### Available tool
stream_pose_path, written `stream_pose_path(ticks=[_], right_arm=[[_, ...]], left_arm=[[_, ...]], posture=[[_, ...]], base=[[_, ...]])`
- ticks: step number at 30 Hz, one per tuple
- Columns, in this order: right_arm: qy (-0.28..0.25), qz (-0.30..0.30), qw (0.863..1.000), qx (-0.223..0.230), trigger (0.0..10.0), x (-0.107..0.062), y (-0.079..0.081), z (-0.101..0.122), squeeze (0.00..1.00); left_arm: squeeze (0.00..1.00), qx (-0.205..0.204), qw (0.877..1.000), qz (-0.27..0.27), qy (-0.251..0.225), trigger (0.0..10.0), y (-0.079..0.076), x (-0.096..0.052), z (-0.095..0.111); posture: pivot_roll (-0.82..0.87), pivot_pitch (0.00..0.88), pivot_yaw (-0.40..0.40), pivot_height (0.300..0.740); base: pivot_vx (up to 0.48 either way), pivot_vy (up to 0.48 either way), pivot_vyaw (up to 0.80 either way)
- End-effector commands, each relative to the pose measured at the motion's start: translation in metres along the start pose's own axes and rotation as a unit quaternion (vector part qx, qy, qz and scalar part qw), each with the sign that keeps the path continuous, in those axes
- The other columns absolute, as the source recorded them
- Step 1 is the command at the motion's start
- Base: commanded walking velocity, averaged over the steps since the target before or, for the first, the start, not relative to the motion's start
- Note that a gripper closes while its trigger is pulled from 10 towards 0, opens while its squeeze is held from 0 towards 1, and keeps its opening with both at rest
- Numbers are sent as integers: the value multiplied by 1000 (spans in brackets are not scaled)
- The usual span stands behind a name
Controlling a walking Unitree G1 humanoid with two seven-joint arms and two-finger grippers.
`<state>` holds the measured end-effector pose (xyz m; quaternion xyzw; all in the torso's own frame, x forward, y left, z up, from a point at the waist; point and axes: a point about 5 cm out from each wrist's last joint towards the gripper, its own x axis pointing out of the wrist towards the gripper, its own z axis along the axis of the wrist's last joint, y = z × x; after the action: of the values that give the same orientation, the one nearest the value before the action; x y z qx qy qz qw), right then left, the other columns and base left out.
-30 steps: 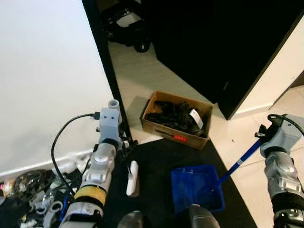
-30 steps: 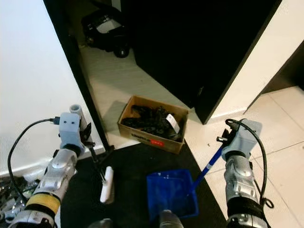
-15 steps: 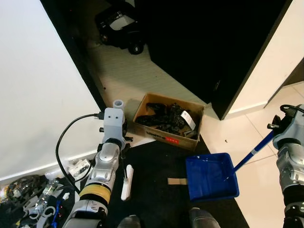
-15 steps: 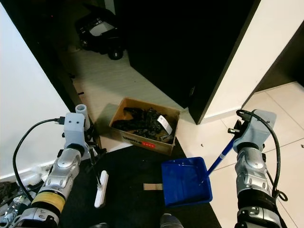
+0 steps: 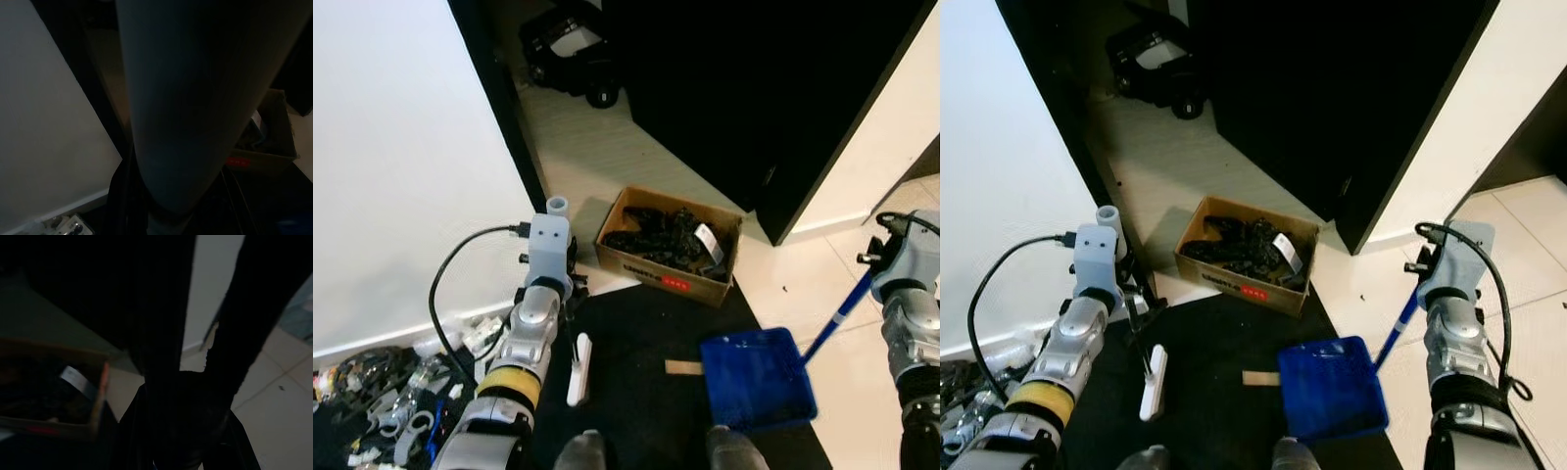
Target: Sweep floor
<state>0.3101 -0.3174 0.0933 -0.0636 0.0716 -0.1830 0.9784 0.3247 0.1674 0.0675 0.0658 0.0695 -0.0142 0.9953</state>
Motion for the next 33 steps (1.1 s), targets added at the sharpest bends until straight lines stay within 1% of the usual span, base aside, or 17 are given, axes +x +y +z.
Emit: stream_pose_path(ticks=[1, 5, 7, 13, 15, 19, 23, 30, 33], right_arm=[[-18, -21, 1000, -5, 10000, 3, -8, 9, 0], [-25, -31, 999, -2, 10000, 6, -8, 11, 0], [-20, -31, 999, -11, 10000, 6, -1, 7, 0], [-14, -51, 999, -8, 10000, 5, 3, 3, 0], [-15, -63, 998, 6, 10000, 6, 5, 3, 0], [-16, -73, 997, 13, 10000, 7, 9, 4, 0], [-17, -66, 998, -4, 10000, 7, 20, 3, 0], [-12, -66, 998, -19, 10000, 6, 25, 1, 0], [-4, -69, 998, 3, 10000, 6, 29, 0, 0]], left_arm=[[0, 14, 1000, 1, 14, 10000, 5, -2, -8], [0, 15, 1000, -1, 2, 10000, 5, 0, -3], [0, 20, 1000, -4, 0, 10000, 6, 2, -2], [0, 32, 999, -4, -8, 10000, 8, 3, 1], [0, 27, 1000, -2, -15, 10000, 11, 3, 3], [0, 22, 1000, 0, -22, 10000, 13, 3, 5], [0, 17, 999, -1, -30, 10000, 12, 1, 6], [0, 13, 999, -5, -39, 10000, 10, 0, 7], [0, 10, 999, -16, -29, 10000, 8, 0, 5]], posture=[[-31, 136, 14, 740], [-25, 141, 19, 740], [-11, 147, 24, 740], [-1, 146, 26, 740], [9, 151, 31, 740], [12, 155, 33, 740], [32, 172, 38, 740], [43, 187, 38, 740], [40, 189, 35, 740]], base=[[0, 0, 0], [0, 0, 0], [0, 0, 0], [0, 0, 0], [0, 0, 0], [0, 0, 0], [0, 0, 0], [0, 0, 0], [0, 0, 0]])
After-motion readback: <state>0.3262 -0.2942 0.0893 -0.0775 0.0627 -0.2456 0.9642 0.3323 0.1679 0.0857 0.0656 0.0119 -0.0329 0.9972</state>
